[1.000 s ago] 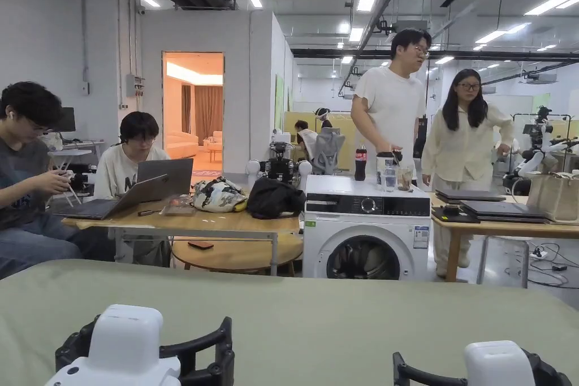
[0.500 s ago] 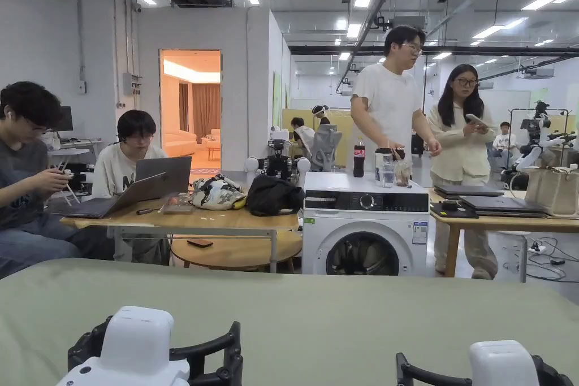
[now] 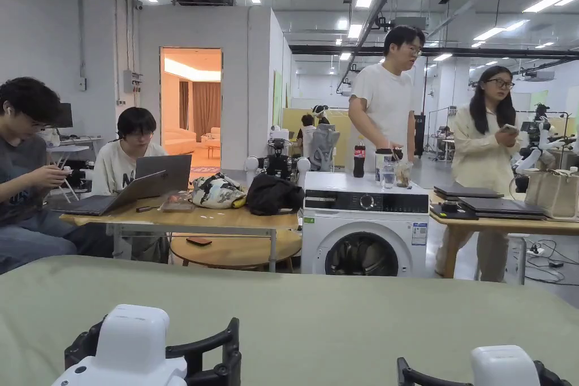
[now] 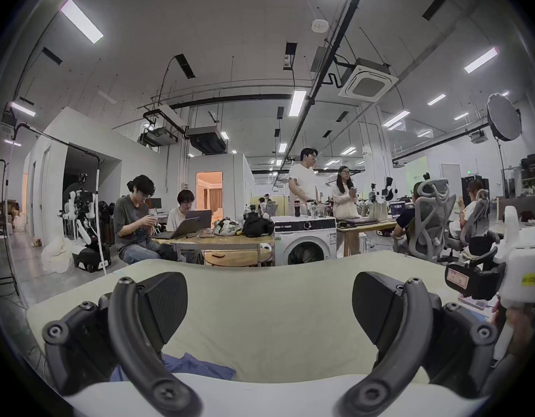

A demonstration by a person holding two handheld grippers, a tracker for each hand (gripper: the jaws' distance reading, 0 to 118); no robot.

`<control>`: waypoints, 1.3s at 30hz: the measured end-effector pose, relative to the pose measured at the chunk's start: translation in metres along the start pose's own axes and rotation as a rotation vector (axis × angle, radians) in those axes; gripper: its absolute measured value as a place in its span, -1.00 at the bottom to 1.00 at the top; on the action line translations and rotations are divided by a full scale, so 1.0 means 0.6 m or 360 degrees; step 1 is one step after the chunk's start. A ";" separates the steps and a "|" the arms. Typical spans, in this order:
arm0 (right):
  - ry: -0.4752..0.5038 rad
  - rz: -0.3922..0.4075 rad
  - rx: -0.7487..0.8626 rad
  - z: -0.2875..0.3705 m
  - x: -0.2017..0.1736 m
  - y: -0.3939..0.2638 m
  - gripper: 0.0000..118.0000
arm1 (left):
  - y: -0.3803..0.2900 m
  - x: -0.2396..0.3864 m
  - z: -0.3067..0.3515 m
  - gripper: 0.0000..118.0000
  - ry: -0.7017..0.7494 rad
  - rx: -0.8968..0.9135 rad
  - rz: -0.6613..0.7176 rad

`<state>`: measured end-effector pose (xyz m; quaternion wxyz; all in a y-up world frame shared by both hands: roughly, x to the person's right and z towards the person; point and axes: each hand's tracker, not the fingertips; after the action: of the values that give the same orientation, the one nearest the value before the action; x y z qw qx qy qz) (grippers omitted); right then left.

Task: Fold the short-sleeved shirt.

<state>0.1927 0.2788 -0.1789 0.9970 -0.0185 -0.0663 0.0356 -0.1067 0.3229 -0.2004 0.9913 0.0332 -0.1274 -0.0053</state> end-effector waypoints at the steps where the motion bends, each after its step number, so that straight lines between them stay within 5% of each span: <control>1: -0.0001 0.0003 0.0001 0.000 -0.001 -0.001 1.00 | 0.000 -0.002 0.000 0.86 0.0002 -0.0001 0.0005; 23: 0.0080 -0.0018 -0.0007 -0.024 -0.047 -0.003 1.00 | -0.001 -0.037 0.006 0.86 0.0099 -0.0009 -0.0014; 39: 0.0531 -0.0009 -0.0019 -0.068 -0.244 -0.010 1.00 | -0.007 -0.182 0.104 0.86 0.0489 -0.0071 -0.0067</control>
<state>0.0540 0.2605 -0.2382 0.9941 -0.0298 0.1000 0.0287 -0.2285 0.3165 -0.1678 0.9993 0.0142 0.0266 -0.0239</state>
